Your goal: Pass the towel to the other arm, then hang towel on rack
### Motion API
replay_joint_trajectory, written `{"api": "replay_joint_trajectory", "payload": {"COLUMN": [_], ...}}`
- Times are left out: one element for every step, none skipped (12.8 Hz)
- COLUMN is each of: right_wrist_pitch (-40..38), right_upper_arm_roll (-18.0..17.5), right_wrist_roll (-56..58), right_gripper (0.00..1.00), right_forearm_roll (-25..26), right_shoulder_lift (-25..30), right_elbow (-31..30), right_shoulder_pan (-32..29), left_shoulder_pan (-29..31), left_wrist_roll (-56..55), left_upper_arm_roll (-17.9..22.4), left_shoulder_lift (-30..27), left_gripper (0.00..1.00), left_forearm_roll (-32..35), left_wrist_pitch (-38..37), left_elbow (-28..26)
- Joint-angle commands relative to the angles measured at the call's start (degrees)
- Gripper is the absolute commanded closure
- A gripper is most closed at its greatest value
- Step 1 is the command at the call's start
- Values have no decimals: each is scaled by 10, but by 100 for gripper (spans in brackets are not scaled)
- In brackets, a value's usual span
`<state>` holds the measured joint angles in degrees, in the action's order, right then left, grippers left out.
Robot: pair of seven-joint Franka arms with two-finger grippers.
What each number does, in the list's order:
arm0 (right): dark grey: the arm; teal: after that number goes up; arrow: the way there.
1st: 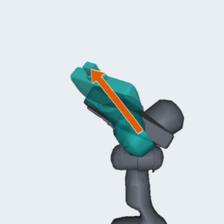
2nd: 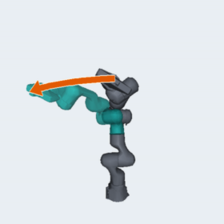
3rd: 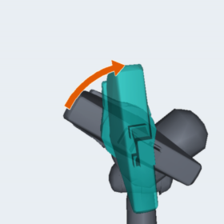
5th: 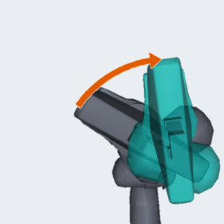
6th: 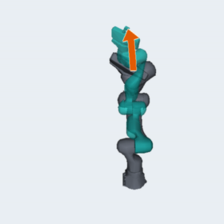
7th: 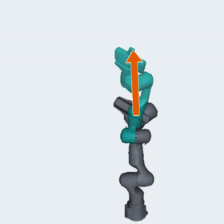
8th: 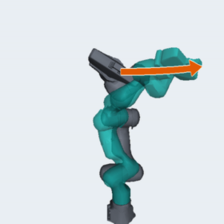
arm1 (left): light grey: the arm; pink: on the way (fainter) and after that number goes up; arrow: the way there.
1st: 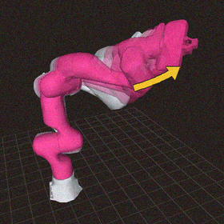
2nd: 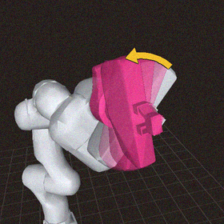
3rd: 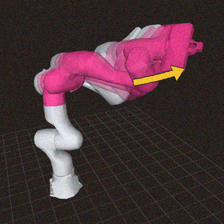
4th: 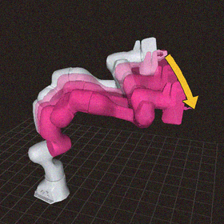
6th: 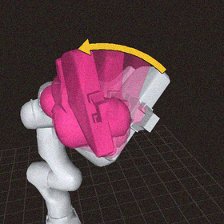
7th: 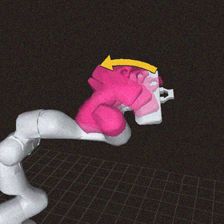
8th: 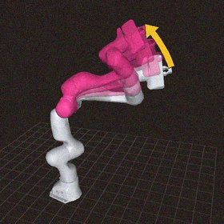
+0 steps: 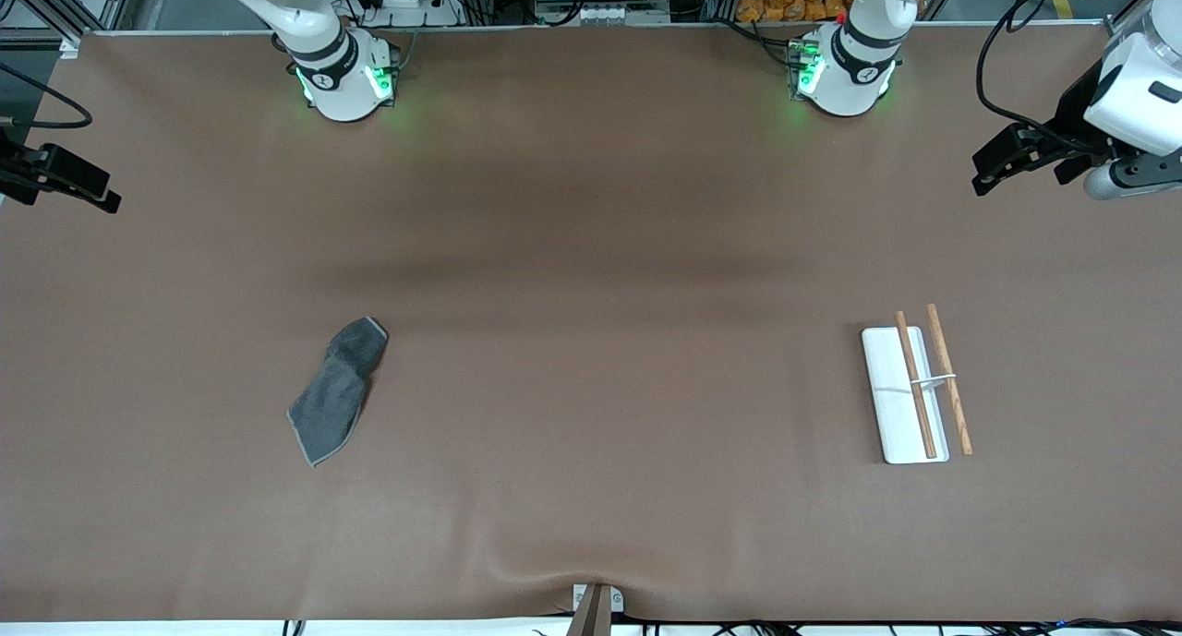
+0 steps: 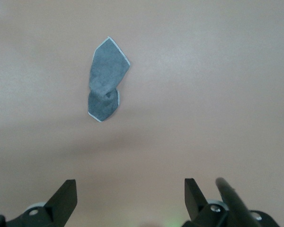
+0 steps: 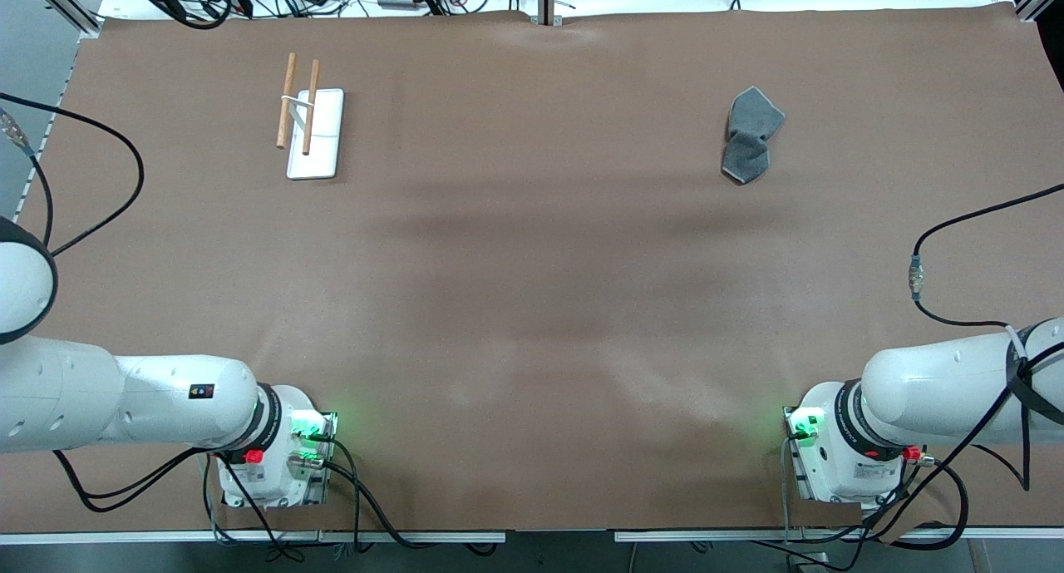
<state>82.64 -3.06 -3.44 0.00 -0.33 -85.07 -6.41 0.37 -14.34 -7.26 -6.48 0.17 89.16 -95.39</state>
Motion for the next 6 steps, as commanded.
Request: {"api": "replay_joint_trajectory", "payload": {"right_wrist_pitch": [-3,-3,-3,-5,-5,-5], "right_upper_arm_roll": [0,0,0,0,0,0], "right_wrist_roll": [0,0,0,0,1,1], "right_gripper": [0,0,0,0,0,0], "right_forearm_roll": [6,6,6,6,6,6], "right_shoulder_lift": [4,4,5,5,6,6], "right_elbow": [2,2,2,1,1,2], "right_shoulder_pan": [-3,-3,-3,-3,-4,-3], "left_shoulder_pan": [-6,-6,-6,-6,-6,-3], "left_wrist_roll": [2,2,2,3,6,5], "left_upper_arm_roll": [3,4,5,6,5,2], "left_shoulder_lift": [-2,0,0,0,0,1], "left_gripper": [0,0,0,0,0,0], "left_forearm_roll": [9,8,8,9,10,10], "left_wrist_pitch": [-22,-23,-24,-25,-29,-29], "left_elbow": [13,20,20,20,20,19]}}
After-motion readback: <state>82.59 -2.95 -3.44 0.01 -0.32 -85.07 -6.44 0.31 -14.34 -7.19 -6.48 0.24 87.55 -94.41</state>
